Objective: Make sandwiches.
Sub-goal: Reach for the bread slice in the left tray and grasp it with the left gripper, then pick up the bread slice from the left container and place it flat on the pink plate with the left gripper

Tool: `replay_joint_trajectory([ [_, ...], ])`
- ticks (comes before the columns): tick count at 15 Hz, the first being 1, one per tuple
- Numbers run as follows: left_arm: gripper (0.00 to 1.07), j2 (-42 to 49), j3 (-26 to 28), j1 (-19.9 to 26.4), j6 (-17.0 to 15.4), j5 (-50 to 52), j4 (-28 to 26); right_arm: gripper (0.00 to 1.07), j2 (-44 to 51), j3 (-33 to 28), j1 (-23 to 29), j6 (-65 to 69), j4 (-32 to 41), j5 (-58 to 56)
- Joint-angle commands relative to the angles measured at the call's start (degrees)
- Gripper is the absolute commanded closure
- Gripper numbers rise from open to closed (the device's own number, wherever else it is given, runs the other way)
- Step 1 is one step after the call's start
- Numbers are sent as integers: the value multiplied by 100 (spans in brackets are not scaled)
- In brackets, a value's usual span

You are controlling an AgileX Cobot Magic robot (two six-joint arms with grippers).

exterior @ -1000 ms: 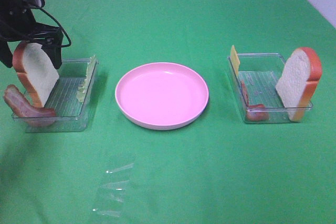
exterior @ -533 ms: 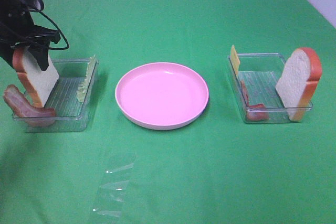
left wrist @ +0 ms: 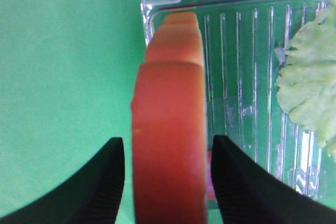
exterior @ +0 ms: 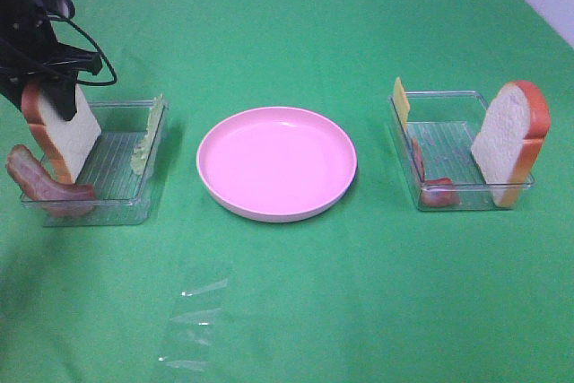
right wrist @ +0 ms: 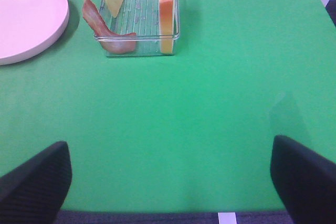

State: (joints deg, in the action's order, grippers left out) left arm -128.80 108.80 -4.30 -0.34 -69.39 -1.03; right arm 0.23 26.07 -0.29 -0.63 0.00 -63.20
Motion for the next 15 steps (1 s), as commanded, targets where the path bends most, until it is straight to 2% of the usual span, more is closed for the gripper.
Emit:
replay_joint_trajectory([
  [1, 80, 6, 17, -23, -29, -103, -11, 9, 57, -23, -29, -40, 0, 34],
  [3, 107, 6, 17, -23, -29, -138, -11, 9, 57, -23, -29, -40, 0, 34],
  [7, 107, 34, 17, -23, -46, -229, -11, 9, 57, -23, -29, -40, 0, 34],
  [9, 107, 183, 40, -23, -172, -223, -11, 9, 57, -23, -29, -40, 0, 34],
  [15, 107, 607, 493, -34, -286, -607, -92, 9, 57, -23, -29, -40, 0, 34],
])
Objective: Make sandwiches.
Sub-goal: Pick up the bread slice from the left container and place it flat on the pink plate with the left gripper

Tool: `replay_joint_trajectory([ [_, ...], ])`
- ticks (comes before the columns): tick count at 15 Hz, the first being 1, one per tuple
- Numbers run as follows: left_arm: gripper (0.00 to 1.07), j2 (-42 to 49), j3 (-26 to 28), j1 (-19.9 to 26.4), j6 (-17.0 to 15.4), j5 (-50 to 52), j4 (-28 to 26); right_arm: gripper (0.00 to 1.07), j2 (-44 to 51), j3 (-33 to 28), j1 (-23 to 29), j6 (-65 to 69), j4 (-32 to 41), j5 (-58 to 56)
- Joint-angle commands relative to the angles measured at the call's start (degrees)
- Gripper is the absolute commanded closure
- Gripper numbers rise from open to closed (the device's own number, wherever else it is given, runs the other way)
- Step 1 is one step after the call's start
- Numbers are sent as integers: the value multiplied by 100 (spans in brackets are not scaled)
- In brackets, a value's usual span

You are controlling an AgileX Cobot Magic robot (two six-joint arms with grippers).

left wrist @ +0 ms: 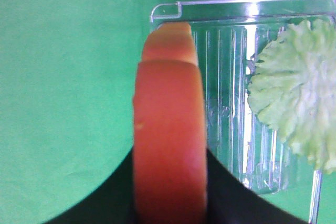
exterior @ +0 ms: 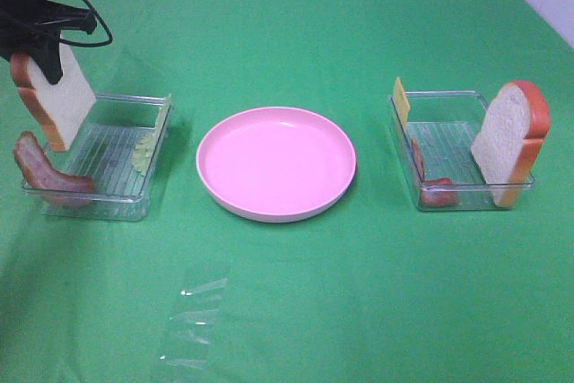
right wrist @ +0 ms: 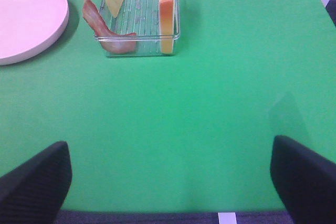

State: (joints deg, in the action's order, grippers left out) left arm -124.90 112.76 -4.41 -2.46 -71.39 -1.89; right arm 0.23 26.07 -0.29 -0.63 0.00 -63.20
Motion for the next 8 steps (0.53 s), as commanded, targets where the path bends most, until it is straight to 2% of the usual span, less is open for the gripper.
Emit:
replay_joint_trajectory([
  [1, 107, 350, 97, -23, -97, -407, -17, 9, 57, -23, -29, -40, 0, 34],
  [6, 107, 859, 97, -23, -143, -407, -17, 9, 57, -23, -29, -40, 0, 34],
  [8, 107, 1008, 97, -23, -143, -407, -201, 9, 57, -23, -29, -40, 0, 34],
])
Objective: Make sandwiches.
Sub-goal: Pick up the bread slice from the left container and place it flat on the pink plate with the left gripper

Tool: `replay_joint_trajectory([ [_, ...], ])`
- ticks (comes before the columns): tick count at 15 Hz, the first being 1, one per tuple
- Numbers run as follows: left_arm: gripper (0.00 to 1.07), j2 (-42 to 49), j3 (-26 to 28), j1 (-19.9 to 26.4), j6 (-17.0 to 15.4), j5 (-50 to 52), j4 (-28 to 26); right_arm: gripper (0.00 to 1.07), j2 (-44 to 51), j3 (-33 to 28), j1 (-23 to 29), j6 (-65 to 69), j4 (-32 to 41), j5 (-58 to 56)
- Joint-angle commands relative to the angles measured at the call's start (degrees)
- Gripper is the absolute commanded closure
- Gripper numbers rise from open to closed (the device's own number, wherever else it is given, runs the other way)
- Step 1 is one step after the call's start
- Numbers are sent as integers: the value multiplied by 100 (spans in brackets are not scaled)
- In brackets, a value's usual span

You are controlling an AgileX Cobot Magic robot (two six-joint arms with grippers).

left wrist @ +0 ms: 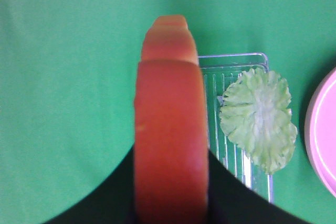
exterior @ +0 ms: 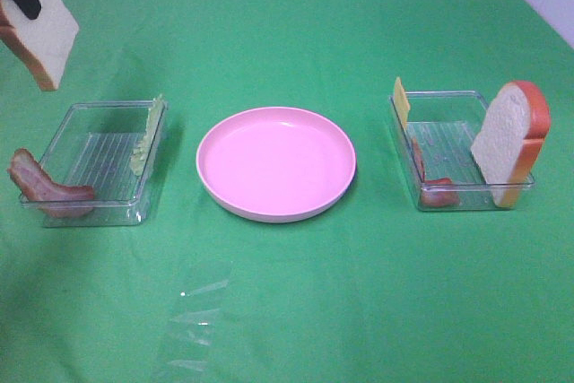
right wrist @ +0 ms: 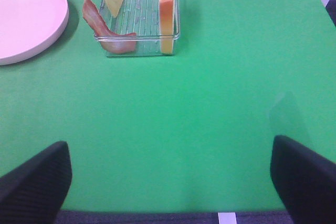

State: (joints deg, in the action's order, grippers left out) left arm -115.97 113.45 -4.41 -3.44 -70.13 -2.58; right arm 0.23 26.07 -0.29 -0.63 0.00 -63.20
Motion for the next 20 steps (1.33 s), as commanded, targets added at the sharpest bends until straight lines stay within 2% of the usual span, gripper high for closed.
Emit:
replay_joint_trajectory([
  [1, 107, 138, 29, -23, -46, -533, -304, 9, 57, -23, -29, -40, 0, 34],
  [6, 107, 120, 29, -23, 246, -533, -1501, 9, 57, -23, -29, -40, 0, 34],
  [8, 107, 120, 29, -23, 447, -533, -2143, 9, 57, -23, -29, -40, 0, 34],
  [9, 107, 109, 6, -126, 676, -464, -2819, 9, 57, -23, -29, -40, 0, 34],
  [12, 107, -34, 6, -567, 928, -258, -3186, 9, 57, -23, -29, -40, 0, 34],
  [15, 107, -390, 6, -985, 928, -74, -3283, 9, 57, -23, -29, -40, 0, 34],
  [16, 107, -561, 6, -1134, 928, 69, -3461, 9, 57, -23, -29, -40, 0, 34],
  [17, 107, -985, 6, -1335, 928, 246, -3982, 9, 57, -23, -29, -40, 0, 34],
  [20, 107, -1495, 6, -1558, 842, 418, -4188, 9, 57, -23, -29, -40, 0, 34],
])
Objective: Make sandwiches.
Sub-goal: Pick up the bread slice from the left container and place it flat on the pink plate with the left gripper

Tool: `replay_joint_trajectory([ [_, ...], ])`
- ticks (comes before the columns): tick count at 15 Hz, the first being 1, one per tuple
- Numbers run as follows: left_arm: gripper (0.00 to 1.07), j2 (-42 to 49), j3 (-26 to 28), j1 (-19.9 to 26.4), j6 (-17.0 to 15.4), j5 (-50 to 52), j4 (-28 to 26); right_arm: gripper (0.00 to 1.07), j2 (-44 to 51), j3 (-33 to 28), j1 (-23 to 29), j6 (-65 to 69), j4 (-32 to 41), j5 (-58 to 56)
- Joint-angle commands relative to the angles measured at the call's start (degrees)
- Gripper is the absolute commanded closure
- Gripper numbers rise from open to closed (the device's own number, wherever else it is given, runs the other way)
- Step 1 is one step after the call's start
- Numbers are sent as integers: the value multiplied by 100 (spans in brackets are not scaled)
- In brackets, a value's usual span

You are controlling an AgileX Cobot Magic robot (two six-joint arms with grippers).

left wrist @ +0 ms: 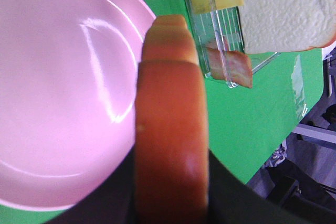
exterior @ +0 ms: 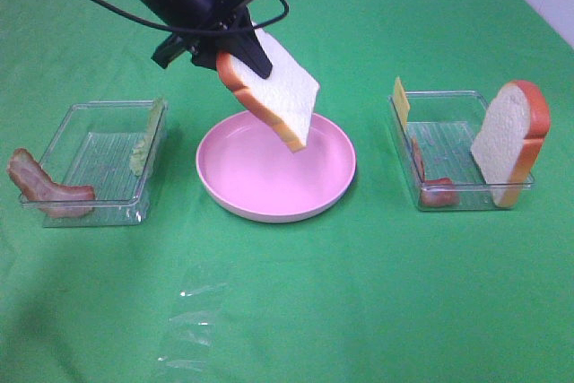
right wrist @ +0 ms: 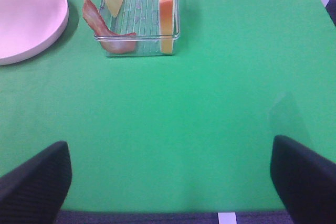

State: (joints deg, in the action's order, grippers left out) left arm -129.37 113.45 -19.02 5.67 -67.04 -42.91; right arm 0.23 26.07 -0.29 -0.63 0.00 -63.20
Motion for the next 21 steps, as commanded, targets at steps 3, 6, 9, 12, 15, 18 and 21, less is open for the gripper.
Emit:
replay_joint_trajectory([
  [3, 107, -447, 6, -223, -201, 338, -143, 9, 57, -23, -29, -40, 0, 34],
  [6, 107, -653, 6, -264, -350, 642, -218, 9, 57, -23, -29, -40, 0, 34],
  [9, 107, -865, 6, -264, -350, 819, -338, 9, 57, -23, -29, -40, 0, 34],
  [12, 107, -980, 6, -264, -350, 865, -487, 9, 57, -23, -29, -40, 0, 34],
  [15, 107, -1077, 6, -275, -378, 911, -579, 9, 57, -23, -29, -40, 0, 34],
  [18, 104, -1203, 6, -309, -453, 888, -533, 9, 57, -23, -29, -40, 0, 34],
  [21, 75, -1197, 6, -309, -458, 871, -458, 9, 57, -23, -29, -40, 0, 34],
])
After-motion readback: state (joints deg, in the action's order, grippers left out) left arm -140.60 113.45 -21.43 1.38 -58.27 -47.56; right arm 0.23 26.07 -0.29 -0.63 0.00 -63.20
